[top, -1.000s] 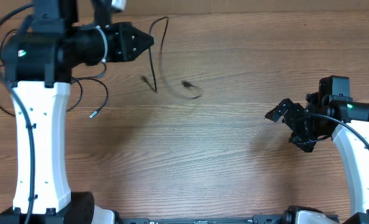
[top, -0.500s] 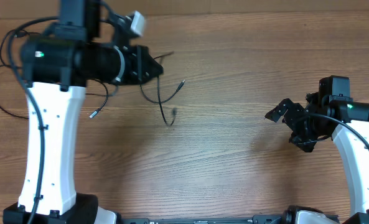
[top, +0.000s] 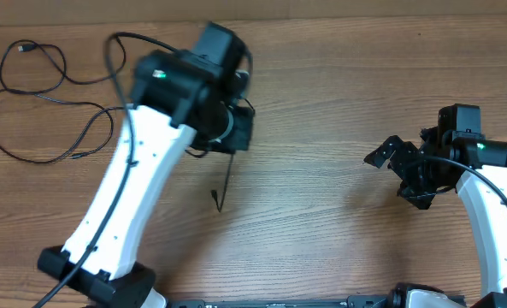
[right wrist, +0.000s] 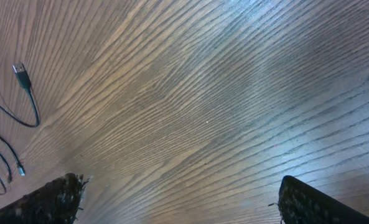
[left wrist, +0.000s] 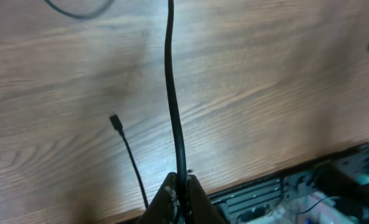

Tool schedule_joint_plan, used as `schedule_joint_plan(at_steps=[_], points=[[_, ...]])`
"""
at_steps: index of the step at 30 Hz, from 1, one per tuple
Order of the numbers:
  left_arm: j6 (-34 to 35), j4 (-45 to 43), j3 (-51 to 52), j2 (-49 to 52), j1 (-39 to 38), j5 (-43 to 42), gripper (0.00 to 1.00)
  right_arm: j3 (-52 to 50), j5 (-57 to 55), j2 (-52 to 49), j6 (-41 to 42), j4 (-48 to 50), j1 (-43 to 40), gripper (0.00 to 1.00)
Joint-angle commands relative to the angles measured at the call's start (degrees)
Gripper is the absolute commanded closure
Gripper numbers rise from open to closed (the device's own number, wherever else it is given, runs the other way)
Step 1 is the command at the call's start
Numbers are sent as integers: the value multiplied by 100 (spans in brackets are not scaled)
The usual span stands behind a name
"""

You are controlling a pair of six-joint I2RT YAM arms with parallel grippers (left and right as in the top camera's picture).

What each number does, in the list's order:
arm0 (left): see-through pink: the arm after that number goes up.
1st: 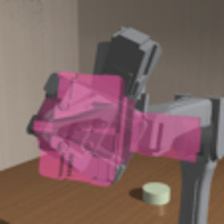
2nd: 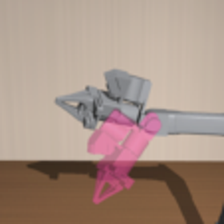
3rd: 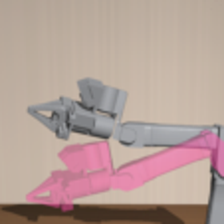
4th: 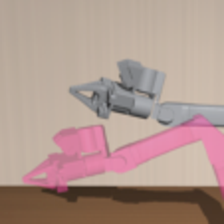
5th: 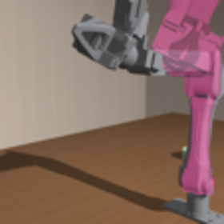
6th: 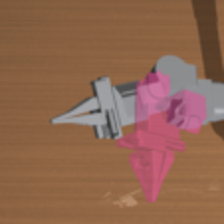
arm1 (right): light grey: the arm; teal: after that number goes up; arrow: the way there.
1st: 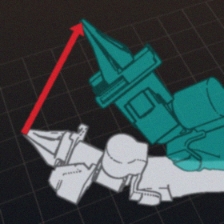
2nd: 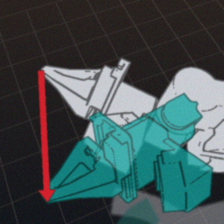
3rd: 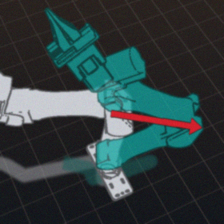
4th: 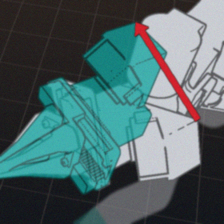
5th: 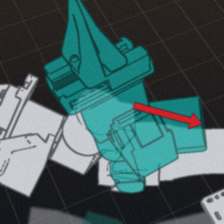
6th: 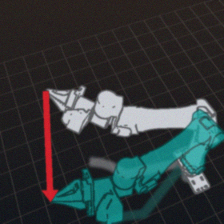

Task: Untangle cables
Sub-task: 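Lower the left gripper and lay the cable down in the center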

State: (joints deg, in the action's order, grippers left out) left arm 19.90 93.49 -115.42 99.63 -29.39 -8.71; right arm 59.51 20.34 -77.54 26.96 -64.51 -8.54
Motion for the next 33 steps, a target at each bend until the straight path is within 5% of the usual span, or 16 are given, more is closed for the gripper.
schedule_joint_plan(at_steps=[1, 9, 12, 15, 18, 24, 27, 33], points=[[348, -157, 498, 162, -238, 181, 96, -31, -15, 4, -42, 17, -17, 0], [337, -966, 1510, 249, -391, 186, 94, -31, -15, 4, -44, 17, -17, 0], [258, -1279, 1665, 302, -343, 275, 79, -31, -15, 4, -44, 17, -17, 0], [262, -1526, 1668, 387, -291, 629, 77, -31, -15, 4, -42, 20, -17, 0], [260, -1805, 1670, 424, -210, 857, 56, -31, -15, 4, -44, 17, -17, 0], [726, -2710, 1670, 457, -52, 1174, 67, -31, -15, 4, -44, 17, -17, 0], [890, -3045, 1670, 577, -39, 1342, 50, -31, -15, 4, -44, 17, -17, 0], [1436, -3480, 1670, 1185, -55, 1370, 49, -31, -15, 4, -44, 17, -17, 0]])
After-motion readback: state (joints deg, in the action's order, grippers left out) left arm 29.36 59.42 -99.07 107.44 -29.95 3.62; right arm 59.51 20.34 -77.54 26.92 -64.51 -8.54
